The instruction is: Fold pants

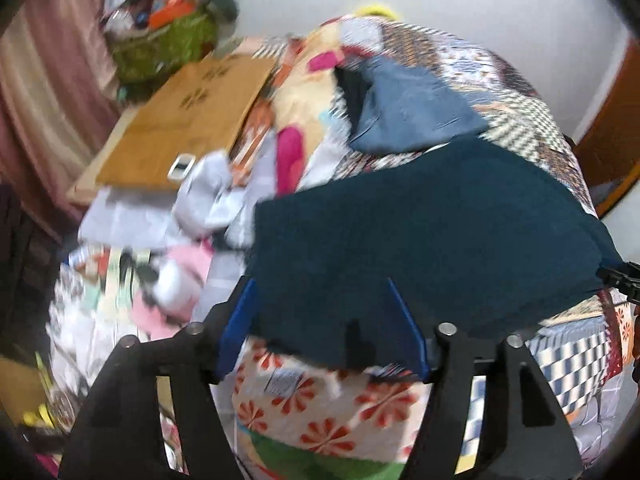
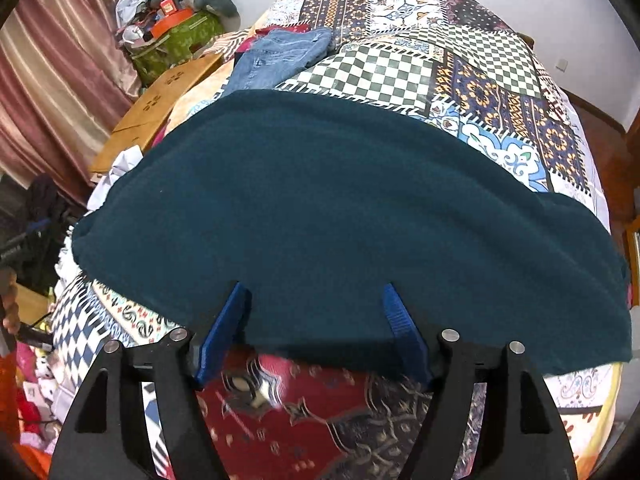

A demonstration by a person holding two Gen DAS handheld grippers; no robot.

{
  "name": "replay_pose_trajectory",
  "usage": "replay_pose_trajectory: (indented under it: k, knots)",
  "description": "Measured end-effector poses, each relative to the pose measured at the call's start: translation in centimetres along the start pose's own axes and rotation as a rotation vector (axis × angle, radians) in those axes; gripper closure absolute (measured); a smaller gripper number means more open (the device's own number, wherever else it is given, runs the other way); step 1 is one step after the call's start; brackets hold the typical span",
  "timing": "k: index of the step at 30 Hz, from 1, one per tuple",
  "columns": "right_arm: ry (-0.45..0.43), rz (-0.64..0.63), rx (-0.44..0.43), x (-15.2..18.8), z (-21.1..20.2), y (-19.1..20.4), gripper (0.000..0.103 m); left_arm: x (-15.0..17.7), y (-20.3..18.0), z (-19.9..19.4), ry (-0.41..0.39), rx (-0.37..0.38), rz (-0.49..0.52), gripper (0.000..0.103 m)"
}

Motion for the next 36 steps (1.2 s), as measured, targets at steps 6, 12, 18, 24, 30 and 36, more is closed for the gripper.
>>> replay_pose_trajectory:
  k: [6, 12, 18, 24, 30, 36]
  knots:
    - [-0.08, 0.063, 0.078, 0.2, -3.5, -4.0, 0.033, -4.2, -7.1, 0.5, -0.032, 0.1, 0.099, 0.019]
    - [-0.166, 0.221, 0.191, 2.0, -8.3, -11.4, 0.032, -5.7, -15.1, 3.7, 0.003, 0.159, 0.225, 0.019]
    - [-0.216, 0.451, 0.278, 5.9, -12.2, -19.2, 0.032, -4.3, -23.2, 8.4, 0.142, 0.219, 0.379, 0.019]
    - [-0.244, 0.673, 0.264, 9.3, -12.4, -24.4, 0.032, -3.9, -27.9, 11.0, 0.182, 0.221, 0.482, 0.01]
    - [-0.269, 0.827, 0.167, 9.8, -10.3, -27.3, 0.032, -4.7, -30.8, 12.9, 0.231, 0.236, 0.547, 0.006]
    - [-0.277, 0.95, 0.14, 9.9, -7.5, -30.8, 0.04, -5.0, -33.1, 14.1, 0.243, 0.243, 0.59, 0.004]
Point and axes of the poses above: each gripper's, at about its wrist camera, not at the fingertips, and z roughly the way its jaws point, y to its left, x to its underside, the point moved 6 cm from there along z, roughly the way its jaws point, and after that the axes turned 7 degrees about -y, right-handed, at the moved point
